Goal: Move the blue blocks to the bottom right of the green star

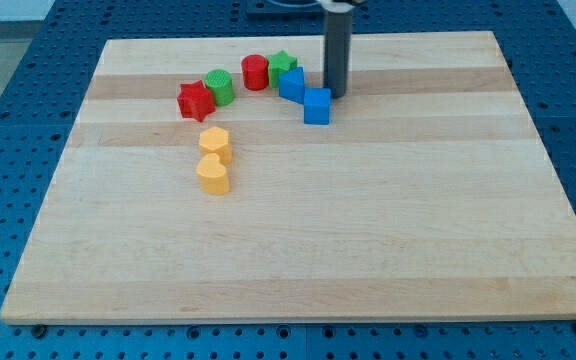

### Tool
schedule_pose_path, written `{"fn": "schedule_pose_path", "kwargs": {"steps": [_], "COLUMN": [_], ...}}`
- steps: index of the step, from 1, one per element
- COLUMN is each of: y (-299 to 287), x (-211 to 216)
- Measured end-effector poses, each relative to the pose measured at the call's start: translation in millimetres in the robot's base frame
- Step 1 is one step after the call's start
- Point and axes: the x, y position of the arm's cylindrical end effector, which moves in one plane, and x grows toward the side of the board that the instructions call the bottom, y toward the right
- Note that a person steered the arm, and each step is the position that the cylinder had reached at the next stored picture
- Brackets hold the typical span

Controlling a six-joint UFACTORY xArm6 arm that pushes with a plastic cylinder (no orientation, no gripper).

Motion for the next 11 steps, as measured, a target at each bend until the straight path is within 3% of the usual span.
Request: {"fn": "schedule_pose_path", "kwargs": {"steps": [2,5,7,11], "y": [32,-76,-79,-91], "x": [37,55,76,57]}}
